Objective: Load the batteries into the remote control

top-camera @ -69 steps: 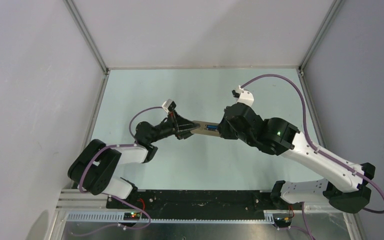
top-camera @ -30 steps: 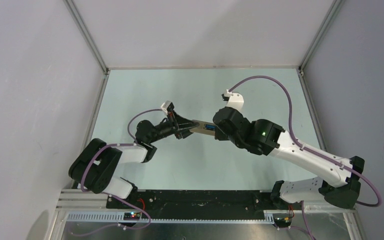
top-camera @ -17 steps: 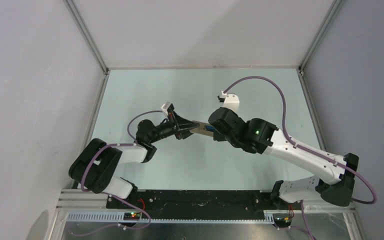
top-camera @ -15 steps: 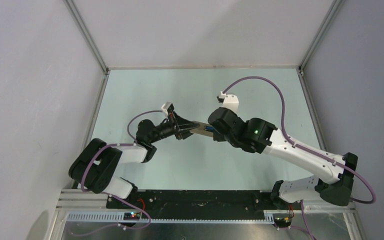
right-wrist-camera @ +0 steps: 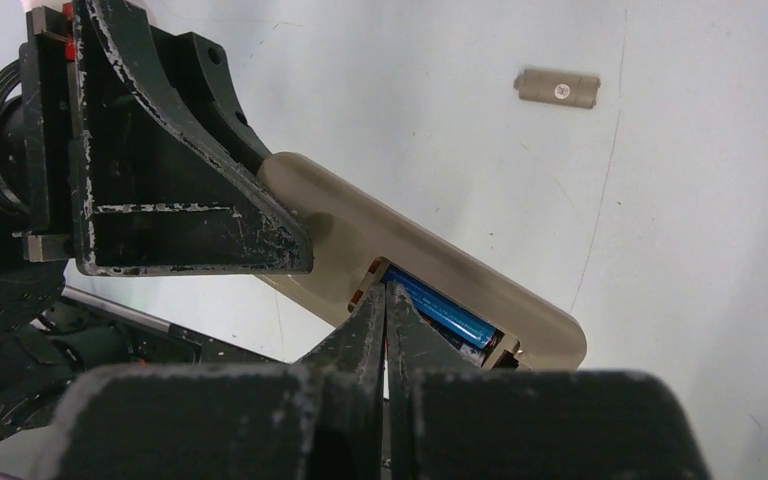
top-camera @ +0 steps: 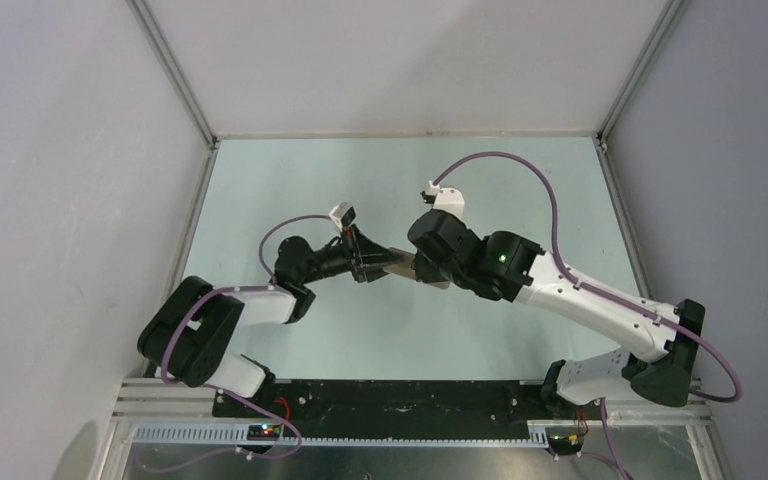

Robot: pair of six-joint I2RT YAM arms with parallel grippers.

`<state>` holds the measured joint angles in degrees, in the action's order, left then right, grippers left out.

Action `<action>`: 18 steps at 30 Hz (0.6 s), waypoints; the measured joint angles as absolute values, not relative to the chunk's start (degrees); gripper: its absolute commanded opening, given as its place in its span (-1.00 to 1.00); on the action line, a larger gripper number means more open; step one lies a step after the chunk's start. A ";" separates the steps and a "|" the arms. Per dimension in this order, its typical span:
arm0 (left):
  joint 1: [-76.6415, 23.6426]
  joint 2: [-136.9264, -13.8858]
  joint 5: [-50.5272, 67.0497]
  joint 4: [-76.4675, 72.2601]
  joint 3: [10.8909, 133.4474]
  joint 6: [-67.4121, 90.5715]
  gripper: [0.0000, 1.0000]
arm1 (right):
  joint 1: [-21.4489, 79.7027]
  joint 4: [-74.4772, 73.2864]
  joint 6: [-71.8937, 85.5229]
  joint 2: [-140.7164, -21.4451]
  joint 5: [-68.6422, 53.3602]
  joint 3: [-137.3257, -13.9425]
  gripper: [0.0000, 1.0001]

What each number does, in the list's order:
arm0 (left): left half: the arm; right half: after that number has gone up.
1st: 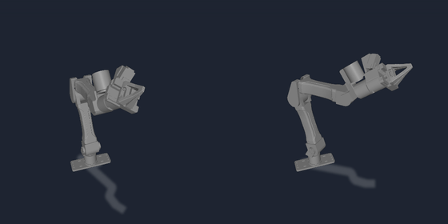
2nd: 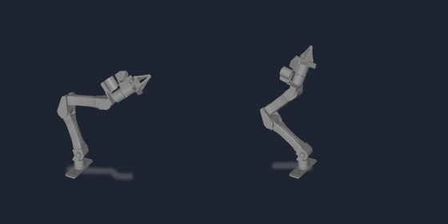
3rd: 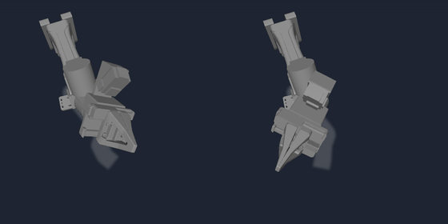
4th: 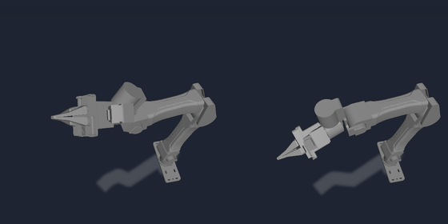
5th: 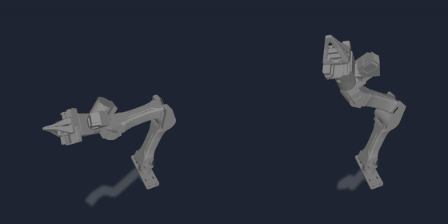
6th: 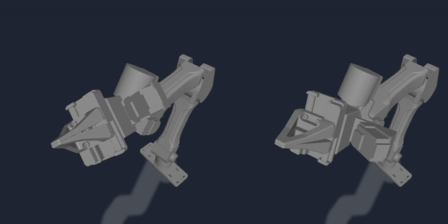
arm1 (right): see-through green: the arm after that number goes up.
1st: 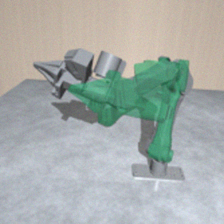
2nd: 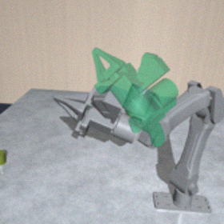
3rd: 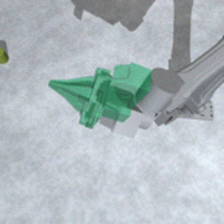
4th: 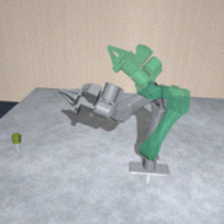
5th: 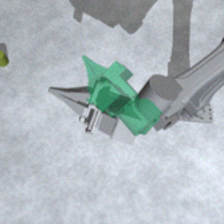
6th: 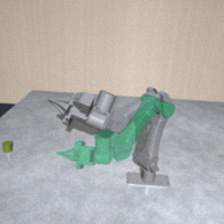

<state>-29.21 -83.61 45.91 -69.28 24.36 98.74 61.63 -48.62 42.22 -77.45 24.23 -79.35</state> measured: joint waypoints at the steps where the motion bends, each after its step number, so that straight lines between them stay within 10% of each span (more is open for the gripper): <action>1: -29.21 -83.61 46.15 -69.30 24.45 98.63 -1.00 | 61.58 -48.71 42.22 -77.32 23.99 -79.37 -1.00; 9: -29.34 -83.61 48.95 -72.99 26.92 98.65 -1.00 | 60.88 -47.81 42.96 -72.20 21.02 -79.35 -0.86; 18: -30.00 -82.72 54.19 -79.94 30.83 97.38 -1.00 | 56.45 -41.10 42.04 -59.96 14.39 -76.95 -0.16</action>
